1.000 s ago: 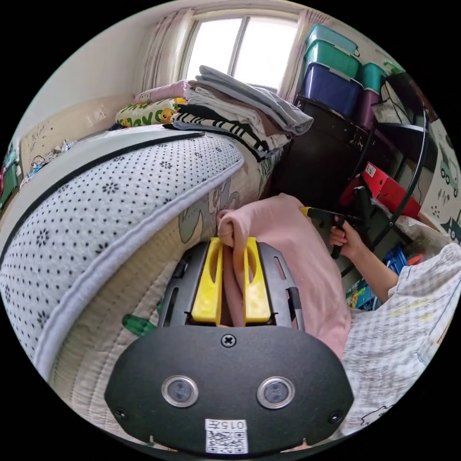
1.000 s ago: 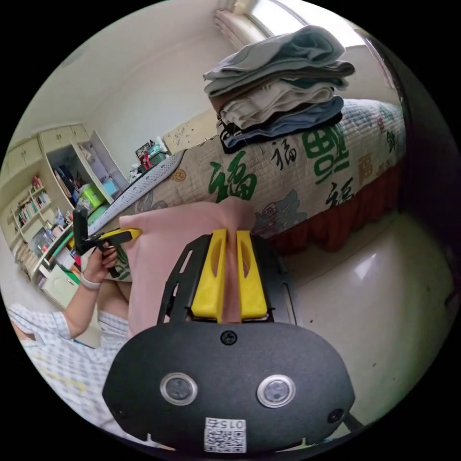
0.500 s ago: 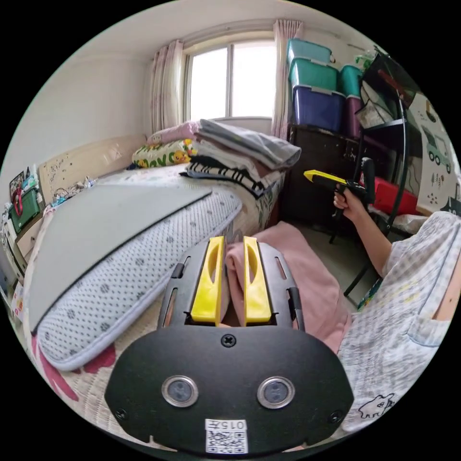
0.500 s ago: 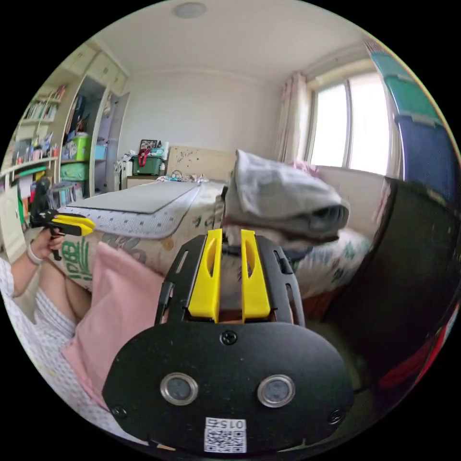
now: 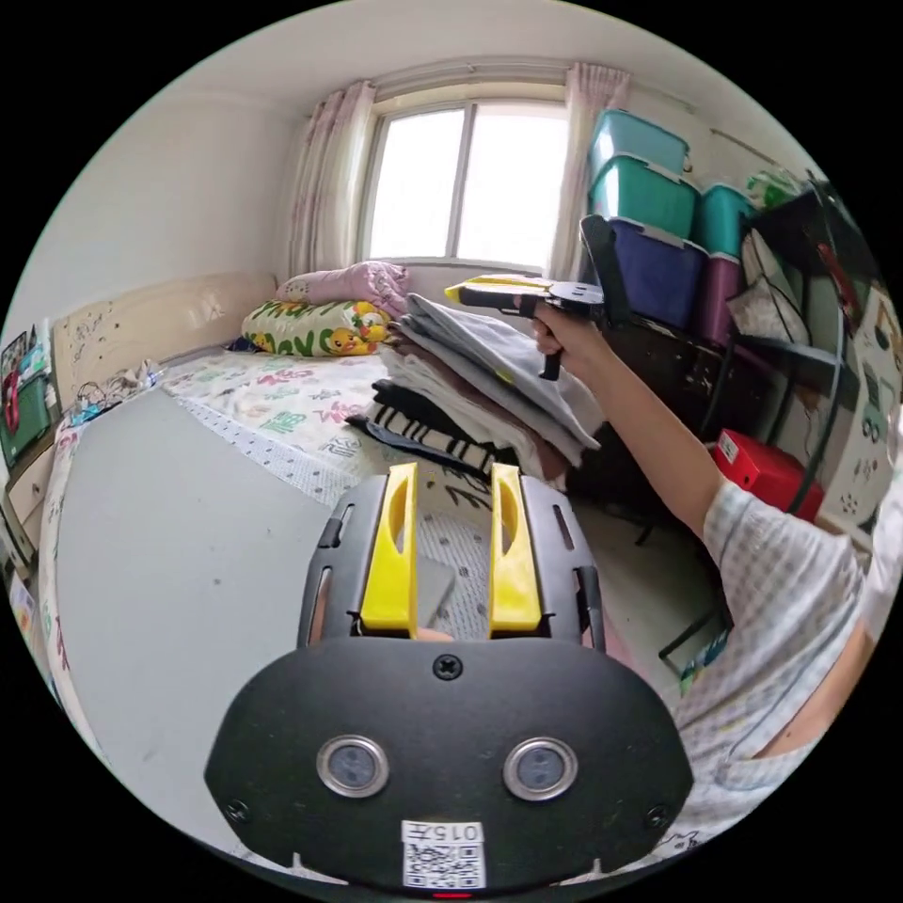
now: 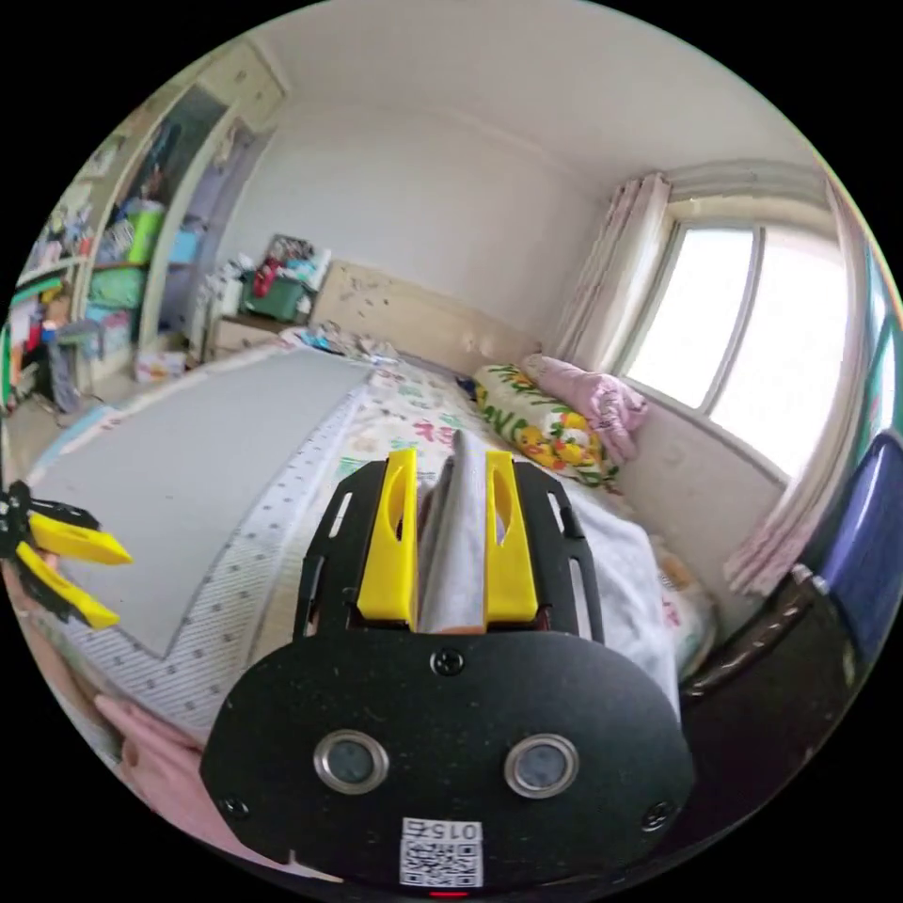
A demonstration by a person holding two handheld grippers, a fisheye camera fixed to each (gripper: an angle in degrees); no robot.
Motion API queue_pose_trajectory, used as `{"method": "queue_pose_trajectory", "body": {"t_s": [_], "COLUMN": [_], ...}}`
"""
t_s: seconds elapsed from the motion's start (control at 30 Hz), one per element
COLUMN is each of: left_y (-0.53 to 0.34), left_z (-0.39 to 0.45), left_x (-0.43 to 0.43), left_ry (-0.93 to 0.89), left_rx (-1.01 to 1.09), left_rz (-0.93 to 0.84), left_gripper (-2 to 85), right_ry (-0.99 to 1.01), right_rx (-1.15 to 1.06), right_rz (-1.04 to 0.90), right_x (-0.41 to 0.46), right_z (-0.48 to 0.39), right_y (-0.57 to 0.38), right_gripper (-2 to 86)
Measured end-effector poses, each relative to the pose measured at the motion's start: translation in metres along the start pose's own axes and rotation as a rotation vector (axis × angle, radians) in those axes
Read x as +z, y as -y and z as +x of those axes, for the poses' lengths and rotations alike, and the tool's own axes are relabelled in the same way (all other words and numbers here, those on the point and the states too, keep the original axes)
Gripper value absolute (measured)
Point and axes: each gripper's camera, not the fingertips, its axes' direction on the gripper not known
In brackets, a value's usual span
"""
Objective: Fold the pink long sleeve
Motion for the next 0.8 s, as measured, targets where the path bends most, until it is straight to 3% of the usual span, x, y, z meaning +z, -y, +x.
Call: {"method": "queue_pose_trajectory", "body": {"t_s": [0.1, 0.2, 0.27, 0.47, 0.6, 0.73, 0.8], "left_y": [0.039, 0.078, 0.105, 0.151, 0.149, 0.128, 0.117], "left_z": [-0.037, -0.069, -0.092, -0.157, -0.189, -0.220, -0.222], "left_x": [0.030, 0.069, 0.105, 0.195, 0.238, 0.278, 0.280], "left_ry": [0.002, -0.007, -0.016, -0.126, -0.195, -0.532, -0.467], "left_rx": [-0.058, -0.100, -0.123, -0.253, -0.332, -0.427, -0.419], "left_rz": [0.013, 0.009, 0.003, -0.009, 0.022, 0.063, 0.077], "left_gripper": [12.1, 12.6, 13.2, 15.0, 15.7, 10.5, 8.3], "right_ry": [-0.044, -0.013, 0.180, 0.679, 0.737, 0.749, 0.750], "right_rx": [-0.082, -0.029, 0.082, 0.497, 0.544, 0.543, 0.538], "right_rz": [-0.105, -0.195, -0.232, -0.002, 0.067, 0.115, 0.144], "right_x": [0.036, 0.073, 0.091, 0.081, 0.069, 0.053, 0.044], "right_z": [-0.002, 0.024, 0.057, 0.159, 0.186, 0.197, 0.201], "right_y": [0.022, 0.019, 0.002, -0.065, -0.090, -0.112, -0.122], "right_gripper": [11.3, 11.7, 11.0, 6.3, 6.0, 6.1, 6.1]}}
